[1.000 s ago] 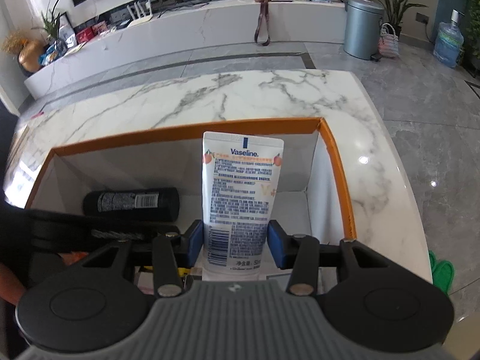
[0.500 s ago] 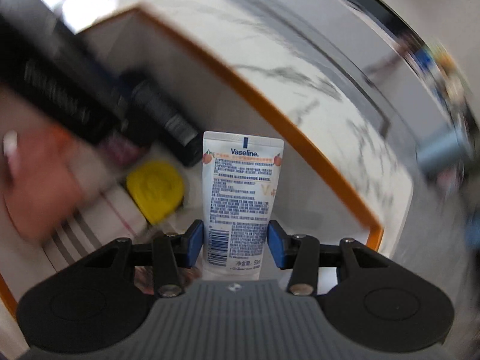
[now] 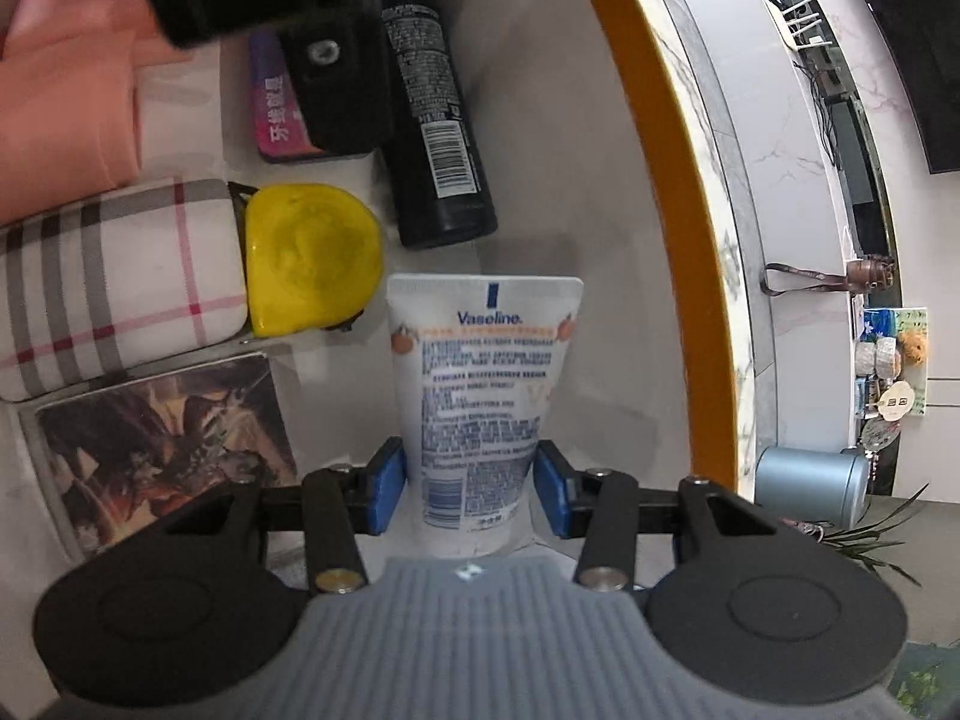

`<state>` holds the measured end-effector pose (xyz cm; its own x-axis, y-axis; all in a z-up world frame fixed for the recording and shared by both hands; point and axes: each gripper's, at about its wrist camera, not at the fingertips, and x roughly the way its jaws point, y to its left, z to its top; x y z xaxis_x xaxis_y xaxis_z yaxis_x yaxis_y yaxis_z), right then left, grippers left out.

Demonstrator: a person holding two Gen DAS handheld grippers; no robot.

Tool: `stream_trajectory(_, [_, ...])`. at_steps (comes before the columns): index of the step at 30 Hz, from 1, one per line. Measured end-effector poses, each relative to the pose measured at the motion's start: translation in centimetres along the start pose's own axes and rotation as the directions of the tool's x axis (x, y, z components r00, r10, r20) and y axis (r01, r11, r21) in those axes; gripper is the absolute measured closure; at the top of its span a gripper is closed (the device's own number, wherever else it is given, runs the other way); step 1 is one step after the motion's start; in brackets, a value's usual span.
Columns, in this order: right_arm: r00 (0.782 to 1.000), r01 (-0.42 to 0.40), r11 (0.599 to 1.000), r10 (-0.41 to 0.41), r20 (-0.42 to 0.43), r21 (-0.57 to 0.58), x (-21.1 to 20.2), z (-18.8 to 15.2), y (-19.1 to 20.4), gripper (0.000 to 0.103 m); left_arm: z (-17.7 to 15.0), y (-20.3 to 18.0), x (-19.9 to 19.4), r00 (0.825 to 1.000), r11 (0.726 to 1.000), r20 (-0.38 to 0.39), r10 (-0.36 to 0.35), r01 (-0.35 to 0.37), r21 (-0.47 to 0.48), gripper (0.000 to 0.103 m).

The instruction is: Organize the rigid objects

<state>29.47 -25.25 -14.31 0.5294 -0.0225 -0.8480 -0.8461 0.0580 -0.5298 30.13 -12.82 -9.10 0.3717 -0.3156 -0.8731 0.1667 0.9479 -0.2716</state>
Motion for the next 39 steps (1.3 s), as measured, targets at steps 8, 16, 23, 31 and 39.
stream_trajectory(8, [0.999,0.016,1.0,-0.016,-0.029,0.017,0.0,-0.4,0.2,0.054,-0.4,0.0,-0.8,1.0,1.0,0.009,-0.017,0.017,0.003,0.039])
stream_trajectory(16, [0.999,0.029,0.981,-0.024,-0.031,0.194,0.5,-0.5,-1.5,0.075,-0.7,0.0,-1.4,1.0,1.0,0.01,-0.029,0.029,0.009,0.039])
stream_trajectory(23, [1.0,0.004,0.955,-0.007,0.007,0.295,-2.1,-1.1,-1.5,0.077,-1.2,-0.4,-3.3,0.998,0.999,0.051,-0.025,0.023,0.04,0.039])
stream_trajectory(31, [0.99,-0.025,0.785,-0.068,0.127,0.618,-10.3,-2.3,-1.4,0.076,-3.5,-1.8,-9.0,0.977,0.992,0.212,-0.037,0.011,0.125,0.039])
stream_trajectory(39, [0.942,-0.1,0.436,-0.249,0.227,0.894,-17.5,-3.8,3.2,0.076,-7.9,-4.3,-14.6,0.923,0.968,0.377,-0.073,-0.026,0.249,0.039])
